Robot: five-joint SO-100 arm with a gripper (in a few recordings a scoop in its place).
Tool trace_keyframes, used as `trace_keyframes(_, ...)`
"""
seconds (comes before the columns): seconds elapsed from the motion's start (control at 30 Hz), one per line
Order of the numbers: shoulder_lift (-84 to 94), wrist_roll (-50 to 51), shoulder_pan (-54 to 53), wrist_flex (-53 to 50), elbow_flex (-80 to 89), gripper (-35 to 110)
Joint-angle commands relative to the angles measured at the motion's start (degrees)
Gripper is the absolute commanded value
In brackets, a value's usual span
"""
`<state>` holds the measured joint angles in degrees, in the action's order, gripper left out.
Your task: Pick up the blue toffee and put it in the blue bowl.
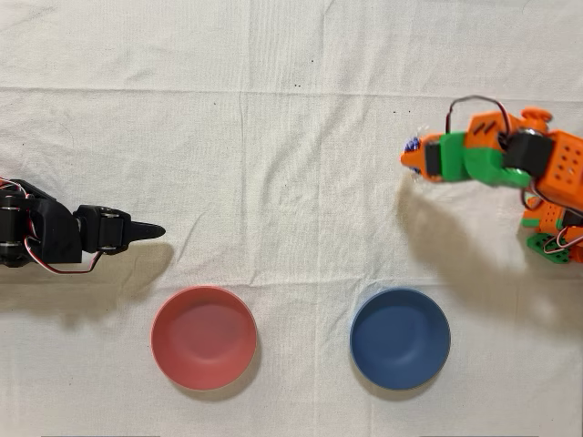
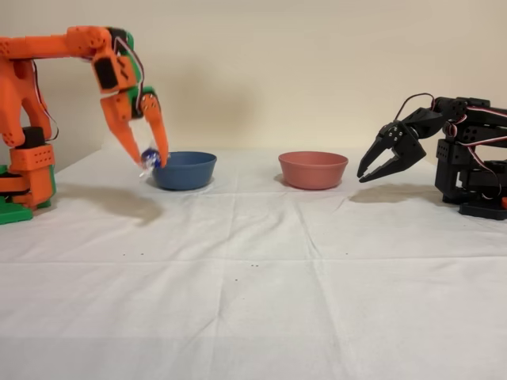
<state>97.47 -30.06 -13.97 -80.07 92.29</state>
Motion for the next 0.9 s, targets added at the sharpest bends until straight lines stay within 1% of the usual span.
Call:
trace_keyframes(0.0,5.19,1.05,4.75,-3.87,-10.02,15)
trace_keyframes(0.33,1.23,2.90,20.04,-6.50,-22.94,15)
trace_keyframes(0.87,-7.65,8.35,39.81,-5.01,-30.06,15)
